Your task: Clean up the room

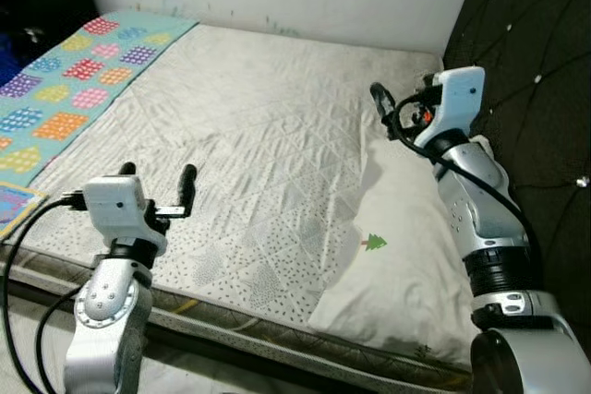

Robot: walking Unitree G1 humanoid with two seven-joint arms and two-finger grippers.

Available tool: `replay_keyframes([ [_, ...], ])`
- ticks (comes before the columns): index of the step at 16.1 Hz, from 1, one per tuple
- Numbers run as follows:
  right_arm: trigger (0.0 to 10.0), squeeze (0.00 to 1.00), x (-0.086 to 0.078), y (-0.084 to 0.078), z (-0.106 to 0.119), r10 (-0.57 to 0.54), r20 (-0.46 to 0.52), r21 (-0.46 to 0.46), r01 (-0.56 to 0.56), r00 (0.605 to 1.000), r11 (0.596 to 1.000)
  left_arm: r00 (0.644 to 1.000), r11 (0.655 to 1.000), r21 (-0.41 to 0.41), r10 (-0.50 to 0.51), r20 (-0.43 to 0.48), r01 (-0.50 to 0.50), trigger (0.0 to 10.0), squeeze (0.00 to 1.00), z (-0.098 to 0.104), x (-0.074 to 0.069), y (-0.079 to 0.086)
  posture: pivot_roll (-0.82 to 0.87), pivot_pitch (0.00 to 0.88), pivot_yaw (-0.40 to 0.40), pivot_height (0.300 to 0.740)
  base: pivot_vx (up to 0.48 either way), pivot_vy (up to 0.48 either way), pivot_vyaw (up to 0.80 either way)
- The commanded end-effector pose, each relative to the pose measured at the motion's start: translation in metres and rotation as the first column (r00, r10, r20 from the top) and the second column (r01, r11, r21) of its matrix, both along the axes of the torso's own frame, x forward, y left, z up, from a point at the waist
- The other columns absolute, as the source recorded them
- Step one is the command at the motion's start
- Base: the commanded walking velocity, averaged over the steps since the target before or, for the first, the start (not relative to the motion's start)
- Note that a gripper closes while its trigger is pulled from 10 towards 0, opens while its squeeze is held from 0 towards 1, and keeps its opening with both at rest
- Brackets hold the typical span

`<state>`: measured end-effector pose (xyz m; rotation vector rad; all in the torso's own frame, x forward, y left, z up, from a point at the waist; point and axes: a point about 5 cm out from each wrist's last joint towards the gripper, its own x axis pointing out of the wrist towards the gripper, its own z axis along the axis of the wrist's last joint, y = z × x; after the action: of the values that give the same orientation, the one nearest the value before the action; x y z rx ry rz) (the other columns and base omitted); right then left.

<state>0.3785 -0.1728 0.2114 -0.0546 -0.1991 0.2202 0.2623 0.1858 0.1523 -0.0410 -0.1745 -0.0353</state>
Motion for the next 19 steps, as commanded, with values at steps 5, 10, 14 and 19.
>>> replay_keyframes([
  [5, 10.0, 0.00, -0.039, -0.020, -0.084, -0.127, -0.165, -0.111, 0.110, 0.978, 0.988, 0.999, 0.999, -0.006, 0.044, -0.026, -0.044, 10.0, 0.00, -0.013, -0.009, -0.002, 0.03, 0.000, -0.037, 0.740, 0.000, 0.000, 0.00],
  [10, 10.0, 0.00, -0.054, -0.031, -0.093, -0.217, -0.141, -0.066, 0.210, 0.966, 0.976, 0.988, 0.990, -0.004, 0.138, -0.075, -0.139, 10.0, 0.00, -0.029, -0.028, 0.008, 0.02, 0.000, -0.064, 0.740, 0.000, 0.000, 0.00],
  [14, 10.0, 0.00, -0.074, -0.042, -0.091, -0.159, -0.132, -0.114, 0.145, 0.978, 0.983, 0.982, 0.993, 0.049, 0.115, -0.150, -0.109, 10.0, 0.00, -0.045, -0.052, 0.011, 0.01, 0.000, -0.076, 0.740, 0.000, 0.000, 0.00],
  [19, 10.0, 0.00, -0.097, -0.058, -0.084, -0.221, -0.140, -0.076, 0.212, 0.965, 0.974, 0.956, 0.981, -0.008, 0.186, -0.226, -0.193, 10.0, 0.00, -0.056, -0.069, 0.031, -0.01, 0.000, -0.077, 0.740, 0.000, 0.000, 0.00],
])
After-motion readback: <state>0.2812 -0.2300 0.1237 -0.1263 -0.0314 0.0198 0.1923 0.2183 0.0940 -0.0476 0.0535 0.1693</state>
